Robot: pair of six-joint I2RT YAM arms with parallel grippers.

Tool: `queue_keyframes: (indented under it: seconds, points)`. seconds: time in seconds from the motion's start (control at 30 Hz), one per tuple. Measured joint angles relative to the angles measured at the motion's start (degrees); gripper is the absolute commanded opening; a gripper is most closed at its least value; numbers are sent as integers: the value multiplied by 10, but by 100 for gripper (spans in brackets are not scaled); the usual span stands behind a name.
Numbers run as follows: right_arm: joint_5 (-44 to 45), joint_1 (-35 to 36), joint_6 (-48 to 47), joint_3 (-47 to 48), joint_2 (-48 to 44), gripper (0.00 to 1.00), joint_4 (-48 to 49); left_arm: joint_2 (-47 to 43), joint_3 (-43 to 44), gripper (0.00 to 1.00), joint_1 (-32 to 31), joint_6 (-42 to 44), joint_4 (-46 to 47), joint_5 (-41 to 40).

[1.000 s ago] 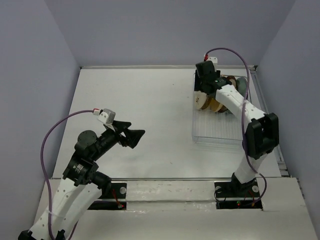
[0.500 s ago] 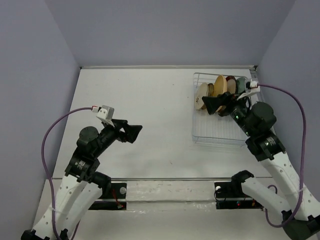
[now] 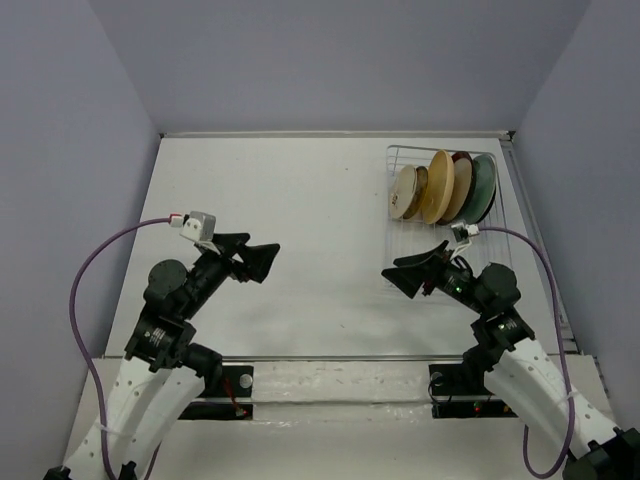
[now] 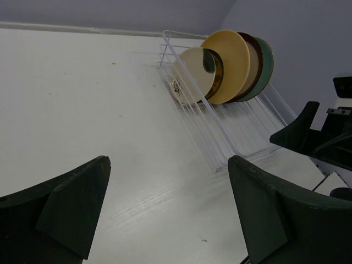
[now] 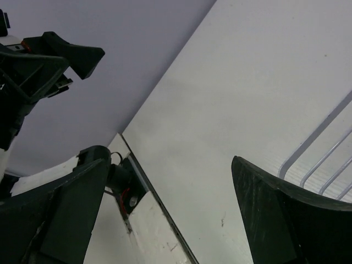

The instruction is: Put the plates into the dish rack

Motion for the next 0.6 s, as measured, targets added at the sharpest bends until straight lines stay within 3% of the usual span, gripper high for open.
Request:
queue_keyframes:
  seconds: [0.3,0.6]
  points:
    - [-29,0,21,-1,-27,100,17,-94,-22,99,0,3,8,-7]
    - [-11,0,26,29,-46,100,2,-92,-28,99,0,5,11,26]
